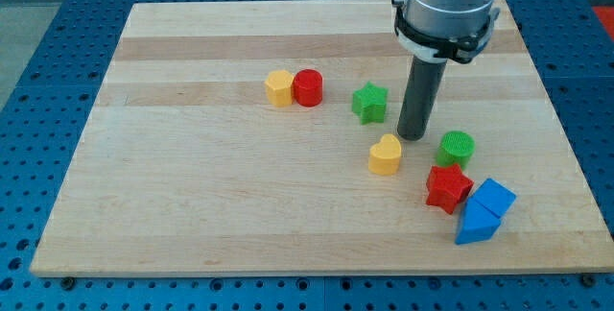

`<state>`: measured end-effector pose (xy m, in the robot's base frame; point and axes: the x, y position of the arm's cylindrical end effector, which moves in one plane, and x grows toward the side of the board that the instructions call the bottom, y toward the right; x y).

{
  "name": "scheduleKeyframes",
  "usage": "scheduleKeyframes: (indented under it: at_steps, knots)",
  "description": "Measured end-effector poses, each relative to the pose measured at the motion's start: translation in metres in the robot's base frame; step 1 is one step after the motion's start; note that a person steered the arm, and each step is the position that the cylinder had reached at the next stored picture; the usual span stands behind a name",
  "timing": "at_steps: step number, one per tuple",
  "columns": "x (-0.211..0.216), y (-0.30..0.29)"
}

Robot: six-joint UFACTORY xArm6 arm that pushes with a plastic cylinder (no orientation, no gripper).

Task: Push the green star towards the red circle

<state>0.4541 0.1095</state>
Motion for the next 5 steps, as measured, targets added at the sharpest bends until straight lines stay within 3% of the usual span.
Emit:
scheduleKeyframes:
  at_steps: [5]
  knots:
    - [-0.033, -0.034]
